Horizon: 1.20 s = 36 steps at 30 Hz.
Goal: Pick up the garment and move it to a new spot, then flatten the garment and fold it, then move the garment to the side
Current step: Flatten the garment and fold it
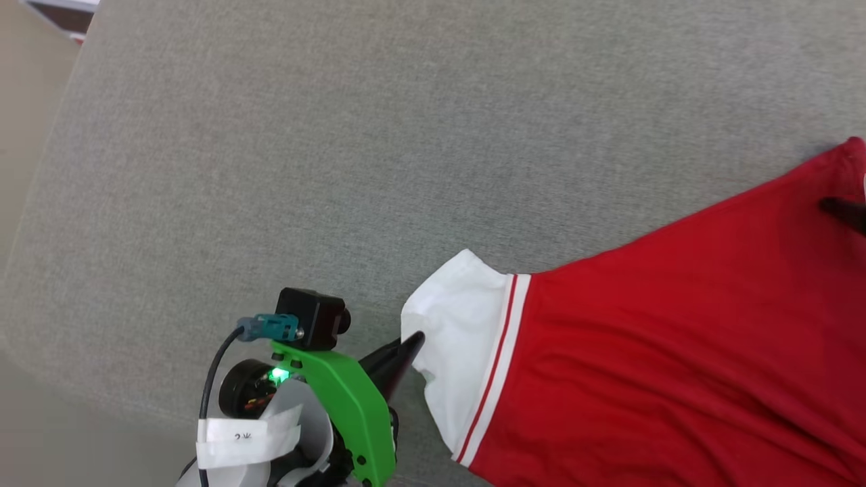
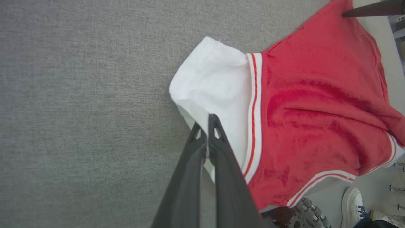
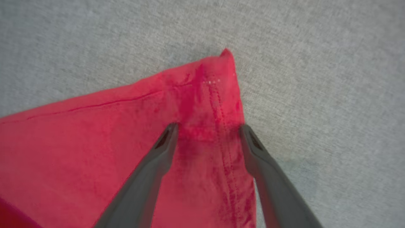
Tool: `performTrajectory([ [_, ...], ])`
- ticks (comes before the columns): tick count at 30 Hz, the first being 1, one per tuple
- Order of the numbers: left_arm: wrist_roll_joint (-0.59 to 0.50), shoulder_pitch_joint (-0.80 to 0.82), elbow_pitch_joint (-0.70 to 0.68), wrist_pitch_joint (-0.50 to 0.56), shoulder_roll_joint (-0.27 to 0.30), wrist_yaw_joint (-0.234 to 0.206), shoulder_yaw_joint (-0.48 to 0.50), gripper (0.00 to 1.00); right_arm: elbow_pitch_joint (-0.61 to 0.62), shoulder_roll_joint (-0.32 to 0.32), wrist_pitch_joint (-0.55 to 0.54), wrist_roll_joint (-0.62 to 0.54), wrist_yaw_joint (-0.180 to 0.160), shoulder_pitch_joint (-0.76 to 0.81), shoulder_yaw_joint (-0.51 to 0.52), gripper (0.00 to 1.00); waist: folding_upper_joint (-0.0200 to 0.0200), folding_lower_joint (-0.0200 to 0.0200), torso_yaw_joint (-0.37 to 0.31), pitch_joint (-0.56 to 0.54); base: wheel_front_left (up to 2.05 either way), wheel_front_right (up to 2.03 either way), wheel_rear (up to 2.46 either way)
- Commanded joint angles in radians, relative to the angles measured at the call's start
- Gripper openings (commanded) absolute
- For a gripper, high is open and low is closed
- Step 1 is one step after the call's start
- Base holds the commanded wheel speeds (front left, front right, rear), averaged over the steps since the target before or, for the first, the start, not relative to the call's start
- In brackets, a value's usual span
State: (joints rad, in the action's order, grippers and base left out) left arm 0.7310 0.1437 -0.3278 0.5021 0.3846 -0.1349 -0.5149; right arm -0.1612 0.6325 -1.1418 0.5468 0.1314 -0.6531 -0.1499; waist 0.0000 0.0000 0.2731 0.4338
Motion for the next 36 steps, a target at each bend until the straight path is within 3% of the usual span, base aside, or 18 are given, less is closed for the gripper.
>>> performTrajectory([
  [1,-0.005,0.024,0.005,-0.007,-0.006,0.007,-0.001,0.0,-0.008,0.006,0.011,-0.006,-0.001,-0.019,-0.008,1.0,0.0,0.0,0.045,0.044,0.0,0.0,0.0],
  [9,0.011,0.034,0.021,-0.028,-0.027,0.024,-0.007,0.0,-0.067,0.046,-0.01,0.017,-0.001,-0.012,-0.08,1.0,0.0,0.0,0.066,0.057,0.0,0.0,0.0],
  [10,0.012,0.035,0.023,-0.03,-0.027,0.025,-0.005,0.0,-0.073,0.046,-0.016,0.021,-0.001,-0.008,-0.082,0.53,0.0,0.0,0.066,0.057,0.0,0.0,0.0],
  [12,0.007,0.037,0.028,-0.032,-0.022,0.024,-0.003,0.0,-0.083,0.043,-0.022,0.028,-0.001,0.002,-0.083,0.0,0.0,0.0,0.066,0.054,0.0,0.0,0.0],
  [22,0.009,0.034,0.035,-0.036,-0.011,0.016,0.009,0.0,-0.101,0.013,0.033,0.032,-0.001,0.021,-0.076,0.0,0.0,0.0,0.041,0.015,0.0,0.0,0.0],
  [29,0.008,0.034,0.039,-0.059,0.001,0.009,0.037,0.0,-0.111,-0.016,0.174,0.041,-0.001,0.001,-0.082,0.0,0.0,0.0,-0.001,-0.053,0.0,0.0,0.0],
  [36,-0.006,0.056,0.04,-0.088,0.024,-0.004,0.084,0.0,-0.103,0.004,0.34,0.068,-0.001,-0.022,-0.1,0.0,0.0,0.0,-0.062,-0.13,0.0,0.0,0.0],
])
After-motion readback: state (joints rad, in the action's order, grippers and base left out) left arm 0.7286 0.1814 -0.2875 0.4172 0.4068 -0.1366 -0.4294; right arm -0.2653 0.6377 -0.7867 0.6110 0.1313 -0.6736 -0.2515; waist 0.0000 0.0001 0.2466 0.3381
